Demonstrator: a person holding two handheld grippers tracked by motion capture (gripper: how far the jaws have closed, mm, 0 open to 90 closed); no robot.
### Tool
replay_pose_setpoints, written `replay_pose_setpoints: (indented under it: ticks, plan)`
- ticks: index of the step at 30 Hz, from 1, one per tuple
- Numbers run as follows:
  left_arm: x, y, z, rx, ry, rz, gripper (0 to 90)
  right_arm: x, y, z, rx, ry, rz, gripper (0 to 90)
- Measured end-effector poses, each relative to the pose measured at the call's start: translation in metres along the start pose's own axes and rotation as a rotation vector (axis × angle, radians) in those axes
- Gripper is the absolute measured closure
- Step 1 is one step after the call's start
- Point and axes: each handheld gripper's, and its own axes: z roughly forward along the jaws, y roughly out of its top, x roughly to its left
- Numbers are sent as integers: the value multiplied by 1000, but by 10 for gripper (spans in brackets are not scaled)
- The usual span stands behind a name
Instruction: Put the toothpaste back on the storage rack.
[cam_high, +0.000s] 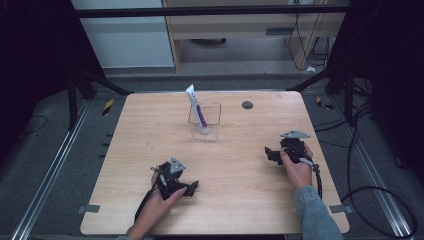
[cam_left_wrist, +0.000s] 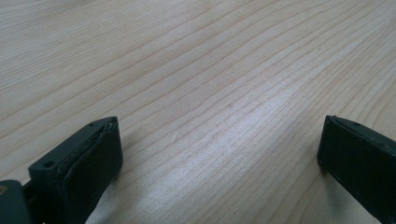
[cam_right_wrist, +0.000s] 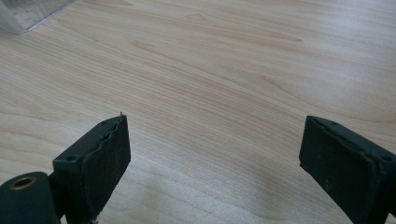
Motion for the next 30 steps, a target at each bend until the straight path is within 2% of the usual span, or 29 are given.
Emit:
replay_pose_setpoints:
  ticks: [10,13,16,17,18,19,26,30]
  plan:
    - [0,0,0,0,0,0,0,-4,-4,15,4,-37,34,89]
    - [0,0,0,0,0,0,0,-6,-6,19,21,-41,42,83]
    - [0,0,0,0,0,0,0,-8,-6,20,31,-39,65,80]
    - [0,0,0,0,0,0,0,-8,-6,21,49,-45,74,71]
    - [0,0,0,0,0,0,0,-8,-6,21,63,-52,75,56]
    - [0,0,0,0,0,0,0,-7,-6,22,75,-74,55,38]
    - [0,0,0,0,1,-1,0,-4,-7,22,89,-118,105,2]
    - [0,0,0,0,1,-1,0,-4,-7,21,89,-120,107,2]
